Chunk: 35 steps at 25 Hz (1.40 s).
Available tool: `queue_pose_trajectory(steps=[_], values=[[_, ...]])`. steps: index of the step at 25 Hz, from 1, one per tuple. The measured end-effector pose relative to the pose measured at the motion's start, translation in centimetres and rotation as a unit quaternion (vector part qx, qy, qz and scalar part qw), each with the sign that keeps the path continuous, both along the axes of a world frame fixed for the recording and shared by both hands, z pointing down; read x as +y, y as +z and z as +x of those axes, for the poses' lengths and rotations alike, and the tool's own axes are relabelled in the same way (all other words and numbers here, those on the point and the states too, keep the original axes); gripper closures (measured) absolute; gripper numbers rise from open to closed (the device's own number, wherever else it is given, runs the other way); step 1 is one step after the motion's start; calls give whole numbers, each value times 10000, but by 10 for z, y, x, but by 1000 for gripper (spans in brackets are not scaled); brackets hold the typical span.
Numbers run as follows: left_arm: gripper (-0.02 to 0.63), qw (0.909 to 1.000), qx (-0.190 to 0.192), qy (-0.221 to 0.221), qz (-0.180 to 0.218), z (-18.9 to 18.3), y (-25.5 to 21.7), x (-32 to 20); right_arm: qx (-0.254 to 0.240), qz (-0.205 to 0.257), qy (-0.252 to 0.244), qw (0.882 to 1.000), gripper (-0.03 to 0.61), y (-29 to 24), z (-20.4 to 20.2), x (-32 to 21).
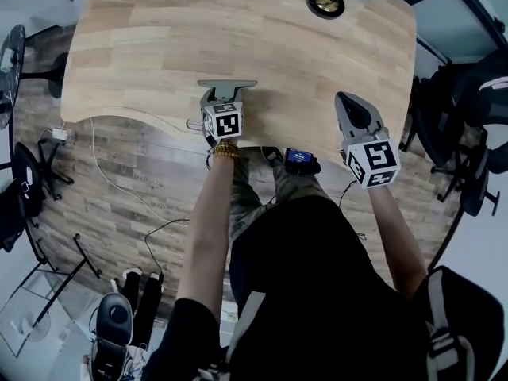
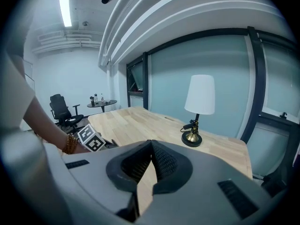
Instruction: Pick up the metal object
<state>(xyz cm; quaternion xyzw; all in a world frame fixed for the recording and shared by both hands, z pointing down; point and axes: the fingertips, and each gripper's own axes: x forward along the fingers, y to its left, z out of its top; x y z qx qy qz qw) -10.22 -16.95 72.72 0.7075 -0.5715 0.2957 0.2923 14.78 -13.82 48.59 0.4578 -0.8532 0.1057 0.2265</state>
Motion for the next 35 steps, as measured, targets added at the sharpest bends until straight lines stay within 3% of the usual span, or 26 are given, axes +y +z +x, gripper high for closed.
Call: queue_pose_trajectory(steps=[12, 20, 35], values=[[310, 9998, -145, 84, -106, -3, -3, 8, -217, 78, 148, 9996, 577, -5, 5, -4], [310, 9998, -163, 115, 64, -6, -20, 3, -367, 151, 102, 9992, 577, -8, 3, -8], [310, 9941, -245, 332, 999, 13, -89, -17, -595, 409, 18, 9974, 577, -23, 2, -24]])
